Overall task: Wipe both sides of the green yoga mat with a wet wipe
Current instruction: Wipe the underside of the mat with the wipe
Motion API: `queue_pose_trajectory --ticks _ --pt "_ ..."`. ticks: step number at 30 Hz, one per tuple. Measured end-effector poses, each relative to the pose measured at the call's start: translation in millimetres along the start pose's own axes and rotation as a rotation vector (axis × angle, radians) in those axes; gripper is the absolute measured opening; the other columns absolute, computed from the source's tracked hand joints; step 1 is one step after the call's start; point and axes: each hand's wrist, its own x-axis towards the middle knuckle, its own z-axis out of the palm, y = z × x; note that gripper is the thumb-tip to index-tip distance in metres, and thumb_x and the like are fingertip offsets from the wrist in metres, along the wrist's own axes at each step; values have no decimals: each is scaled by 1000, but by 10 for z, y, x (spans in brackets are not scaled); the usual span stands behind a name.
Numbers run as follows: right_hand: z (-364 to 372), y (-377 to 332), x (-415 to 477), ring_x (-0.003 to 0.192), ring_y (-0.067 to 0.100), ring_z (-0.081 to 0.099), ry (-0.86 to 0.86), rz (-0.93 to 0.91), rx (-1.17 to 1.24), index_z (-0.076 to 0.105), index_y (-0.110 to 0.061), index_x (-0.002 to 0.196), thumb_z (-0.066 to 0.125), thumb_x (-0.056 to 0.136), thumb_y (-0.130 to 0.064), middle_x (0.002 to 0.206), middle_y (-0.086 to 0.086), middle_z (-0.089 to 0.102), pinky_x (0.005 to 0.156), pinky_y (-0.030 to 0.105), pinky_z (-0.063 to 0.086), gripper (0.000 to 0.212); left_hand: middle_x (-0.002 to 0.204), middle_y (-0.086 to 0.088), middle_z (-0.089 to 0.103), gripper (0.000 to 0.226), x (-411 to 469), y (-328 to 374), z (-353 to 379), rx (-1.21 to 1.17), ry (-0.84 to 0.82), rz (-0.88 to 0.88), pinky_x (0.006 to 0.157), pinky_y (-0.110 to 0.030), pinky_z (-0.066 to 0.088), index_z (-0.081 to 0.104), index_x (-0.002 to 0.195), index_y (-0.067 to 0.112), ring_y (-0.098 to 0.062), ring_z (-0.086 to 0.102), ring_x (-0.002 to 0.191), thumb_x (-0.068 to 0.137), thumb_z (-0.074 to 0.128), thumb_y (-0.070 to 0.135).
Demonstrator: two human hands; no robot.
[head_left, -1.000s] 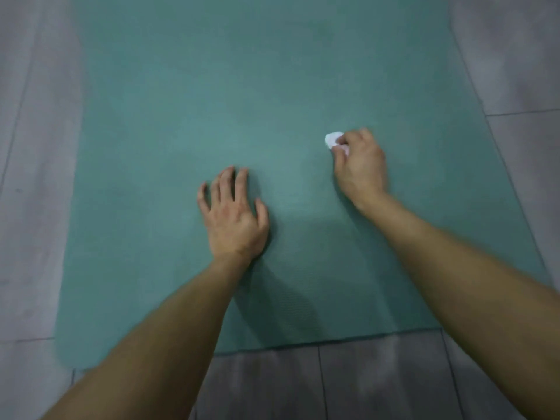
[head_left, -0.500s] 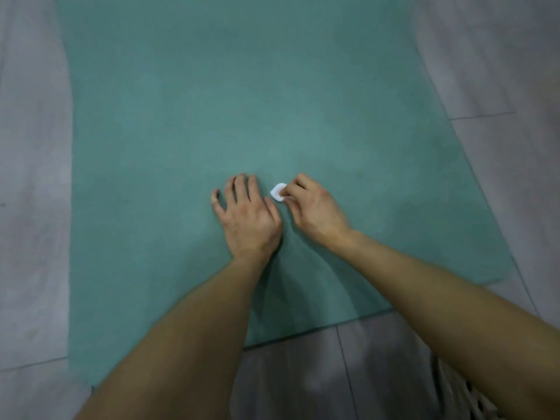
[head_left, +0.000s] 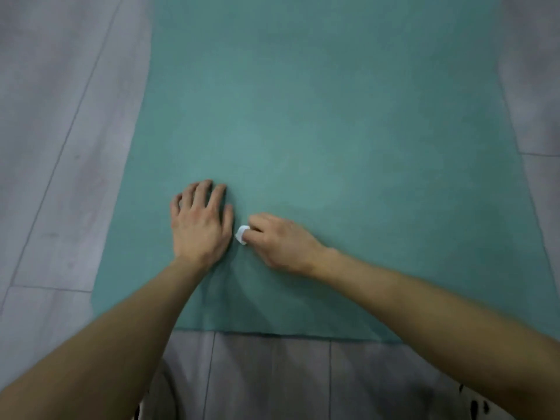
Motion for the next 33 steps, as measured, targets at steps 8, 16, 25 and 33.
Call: queue_pose_trajectory --ticks 8,16,25,33 --pt "-822 2044 -277 103 42 61 352 832 -227 71 -6 104 51 96 -24 112 20 60 93 45 51 28 163 -4 45 52 -157 61 123 -77 59 -81 126 -50 24 52 154 24 -29 36 152 106 45 44" --pt "112 129 112 86 32 54 80 -41 20 71 -4 107 62 94 1 93 14 59 80 42 46 17 162 -5 47 54 -140 83 111 -77 72 -94 126 -51 25 53 153 22 -29 38 151 104 45 43" --pt "-703 1712 -594 92 40 61 536 1045 -212 76 -10 111 50 103 -27 97 13 60 81 39 46 32 165 -3 43 54 -148 91 119 -65 37 -100 127 -51 21 50 155 23 -28 34 154 106 41 45" --pt "-12 352 -22 81 30 52 187 44 -92 77 -16 105 68 97 -11 84 8 58 70 41 37 13 165 -4 43 55 -153 82 133 -69 32 -95 127 -50 21 49 155 24 -28 34 153 105 41 45"
